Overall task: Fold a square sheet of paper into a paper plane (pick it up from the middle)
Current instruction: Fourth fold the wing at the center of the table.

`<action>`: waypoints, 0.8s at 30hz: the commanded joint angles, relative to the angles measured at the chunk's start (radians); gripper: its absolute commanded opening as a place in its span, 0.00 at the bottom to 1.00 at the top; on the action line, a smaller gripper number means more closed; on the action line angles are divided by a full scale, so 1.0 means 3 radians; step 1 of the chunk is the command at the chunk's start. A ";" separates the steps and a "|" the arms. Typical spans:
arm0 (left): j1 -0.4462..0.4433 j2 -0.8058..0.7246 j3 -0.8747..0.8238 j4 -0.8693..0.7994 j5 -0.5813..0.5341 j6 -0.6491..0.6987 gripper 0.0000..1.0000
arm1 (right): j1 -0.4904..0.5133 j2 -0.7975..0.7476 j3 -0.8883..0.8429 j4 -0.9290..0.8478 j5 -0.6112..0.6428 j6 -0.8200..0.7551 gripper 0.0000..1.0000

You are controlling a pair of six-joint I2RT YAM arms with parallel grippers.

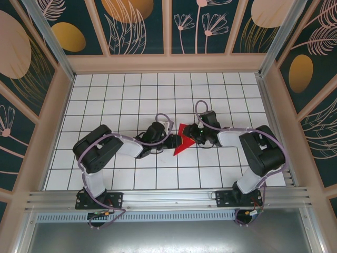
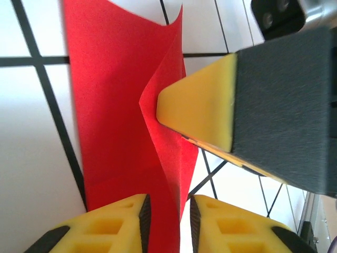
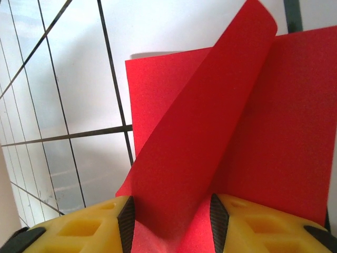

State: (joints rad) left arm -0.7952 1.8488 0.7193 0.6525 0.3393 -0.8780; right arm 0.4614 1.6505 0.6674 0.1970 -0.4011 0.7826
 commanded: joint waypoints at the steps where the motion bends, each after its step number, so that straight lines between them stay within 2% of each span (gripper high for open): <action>1: 0.0068 -0.0268 -0.0117 -0.0053 -0.0025 0.0002 0.33 | 0.0046 0.0172 0.0024 -0.0373 0.0295 -0.0049 0.45; 5: 0.0074 -0.0430 -0.0194 -0.0064 -0.0106 0.0005 0.35 | 0.0071 0.0227 0.0084 -0.0489 0.0377 0.0013 0.46; 10: 0.0070 -0.0540 -0.0145 -0.0039 -0.0049 -0.0002 0.31 | 0.0093 0.0284 0.0135 -0.0605 0.0465 0.0076 0.48; 15: 0.0015 -0.0400 -0.0022 -0.0028 0.0121 0.0034 0.22 | 0.0114 0.0336 0.0176 -0.0672 0.0507 0.0102 0.52; 24: -0.0022 -0.0102 0.0163 -0.0153 0.0249 0.0083 0.15 | 0.0133 0.0426 0.0245 -0.0738 0.0488 0.0067 0.61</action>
State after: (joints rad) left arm -0.7982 1.7920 0.7368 0.6254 0.3870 -0.8726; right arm 0.4957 1.6897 0.7670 0.0849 -0.3416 0.8177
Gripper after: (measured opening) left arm 0.153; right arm 0.606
